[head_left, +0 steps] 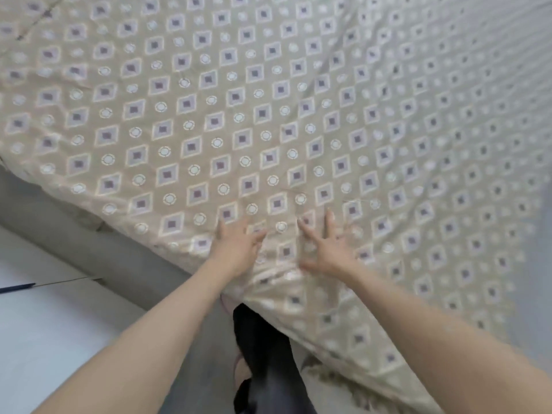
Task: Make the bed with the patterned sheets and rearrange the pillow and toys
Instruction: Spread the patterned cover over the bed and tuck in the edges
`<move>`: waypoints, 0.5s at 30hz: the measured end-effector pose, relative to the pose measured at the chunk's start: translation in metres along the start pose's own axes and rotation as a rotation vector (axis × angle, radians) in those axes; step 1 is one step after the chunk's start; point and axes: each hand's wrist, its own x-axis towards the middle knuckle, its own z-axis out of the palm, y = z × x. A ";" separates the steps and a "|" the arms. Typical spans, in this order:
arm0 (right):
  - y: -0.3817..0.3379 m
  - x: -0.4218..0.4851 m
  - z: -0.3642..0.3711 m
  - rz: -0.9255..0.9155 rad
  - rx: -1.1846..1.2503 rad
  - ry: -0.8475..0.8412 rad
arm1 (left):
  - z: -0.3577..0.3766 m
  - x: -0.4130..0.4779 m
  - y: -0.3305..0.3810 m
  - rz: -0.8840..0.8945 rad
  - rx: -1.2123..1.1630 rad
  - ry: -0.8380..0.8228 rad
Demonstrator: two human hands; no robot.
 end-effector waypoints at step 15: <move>0.029 -0.117 0.121 -0.095 -0.035 -0.045 | 0.073 -0.089 0.057 0.072 0.060 -0.158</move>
